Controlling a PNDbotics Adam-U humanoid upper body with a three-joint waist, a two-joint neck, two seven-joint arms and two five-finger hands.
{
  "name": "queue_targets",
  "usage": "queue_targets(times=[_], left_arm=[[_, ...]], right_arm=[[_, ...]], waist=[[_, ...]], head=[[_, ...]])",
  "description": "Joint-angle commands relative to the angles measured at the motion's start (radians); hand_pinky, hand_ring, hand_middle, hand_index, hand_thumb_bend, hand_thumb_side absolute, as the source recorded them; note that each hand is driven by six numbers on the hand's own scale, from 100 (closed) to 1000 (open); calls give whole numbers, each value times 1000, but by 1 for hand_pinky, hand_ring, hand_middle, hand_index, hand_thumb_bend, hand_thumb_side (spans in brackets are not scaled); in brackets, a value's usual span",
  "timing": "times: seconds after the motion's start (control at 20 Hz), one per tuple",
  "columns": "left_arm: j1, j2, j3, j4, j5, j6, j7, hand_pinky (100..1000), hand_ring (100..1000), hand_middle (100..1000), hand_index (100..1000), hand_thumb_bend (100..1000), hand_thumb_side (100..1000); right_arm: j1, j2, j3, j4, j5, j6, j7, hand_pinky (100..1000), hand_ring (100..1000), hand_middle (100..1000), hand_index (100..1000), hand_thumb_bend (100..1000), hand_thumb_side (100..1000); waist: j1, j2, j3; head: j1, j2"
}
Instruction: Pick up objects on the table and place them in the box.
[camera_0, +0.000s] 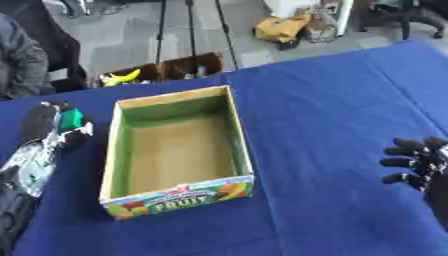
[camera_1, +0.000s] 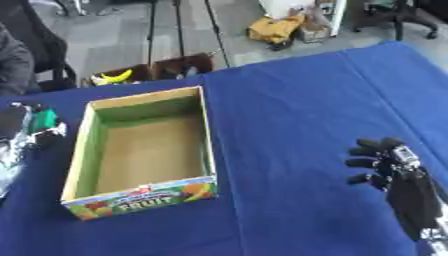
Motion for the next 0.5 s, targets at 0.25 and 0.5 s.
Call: queue_targets(times=[0.25,0.5], left_arm=[[-34,28,-38,-133,79,-39,-40,333,418,514,652,100,380],[-54,-3,-130,-258,109,-92,-147,338,422,518,652,100,371]], right_arm=[[7,-10,-12,-13,1,-5,4,569,726,711,833,100,1000],[17,-3,-12,-10,-2,-5,7,569,725,710,832,100,1000]], waist=[[-14,-66,17],[-15,-102,37]], head=[[-4,13],[-9,32]])
